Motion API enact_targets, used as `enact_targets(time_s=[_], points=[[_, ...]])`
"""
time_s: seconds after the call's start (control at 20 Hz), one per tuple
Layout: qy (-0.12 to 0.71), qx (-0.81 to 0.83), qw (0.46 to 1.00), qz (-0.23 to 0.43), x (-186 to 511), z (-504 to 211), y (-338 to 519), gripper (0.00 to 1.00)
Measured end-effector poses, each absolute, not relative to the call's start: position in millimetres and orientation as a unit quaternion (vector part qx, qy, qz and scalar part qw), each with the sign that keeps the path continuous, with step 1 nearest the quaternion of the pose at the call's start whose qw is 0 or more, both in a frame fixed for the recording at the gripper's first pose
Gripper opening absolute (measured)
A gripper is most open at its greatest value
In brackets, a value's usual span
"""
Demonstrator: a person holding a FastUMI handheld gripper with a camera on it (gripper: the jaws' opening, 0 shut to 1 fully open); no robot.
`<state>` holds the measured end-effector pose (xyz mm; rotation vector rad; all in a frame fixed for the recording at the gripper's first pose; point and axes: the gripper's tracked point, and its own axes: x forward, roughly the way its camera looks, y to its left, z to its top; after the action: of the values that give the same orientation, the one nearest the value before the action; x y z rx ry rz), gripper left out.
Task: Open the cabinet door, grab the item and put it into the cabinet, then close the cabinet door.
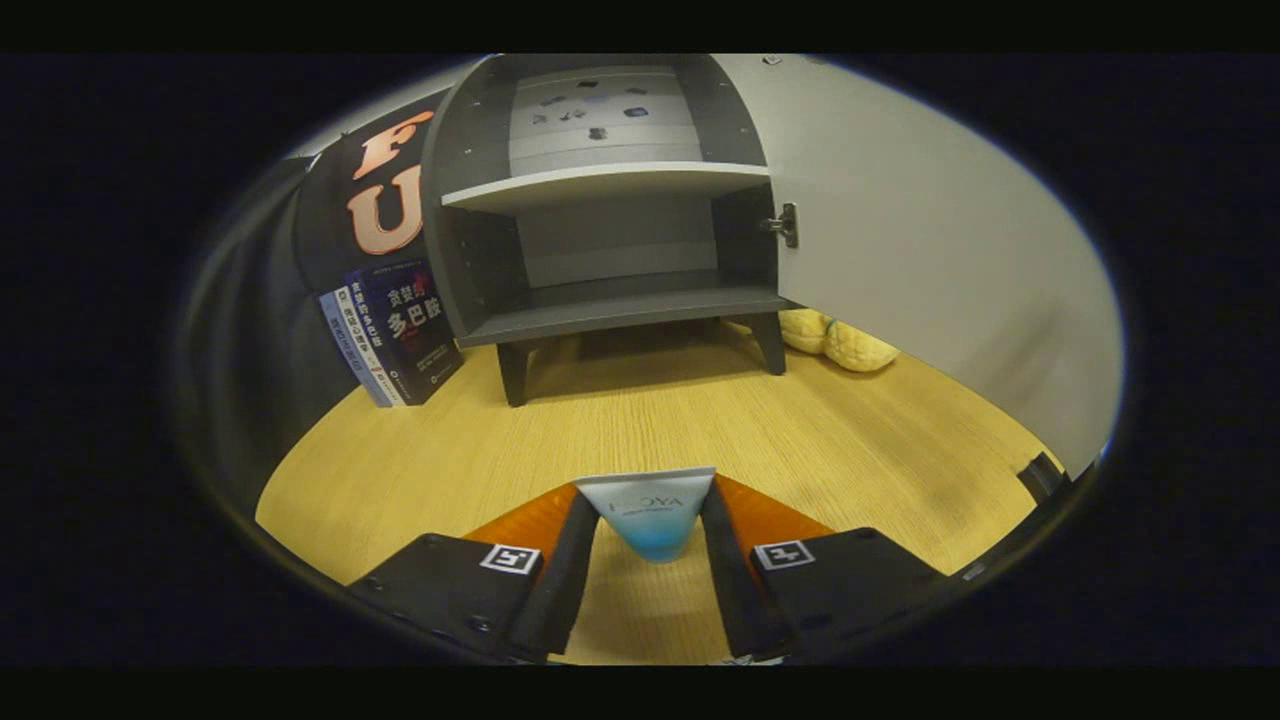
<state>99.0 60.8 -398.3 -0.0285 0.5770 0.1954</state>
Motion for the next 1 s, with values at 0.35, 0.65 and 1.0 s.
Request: enact_targets(time_s=[0.35,0.65,1.0], points=[[0.271,-0.019,0.959,0.083,118,-315,75,0.60],[0.219,-0.006,0.972,0.084,158,-194,99,0.61],[0.140,-0.026,0.982,0.127,225,-64,148,0.60]])
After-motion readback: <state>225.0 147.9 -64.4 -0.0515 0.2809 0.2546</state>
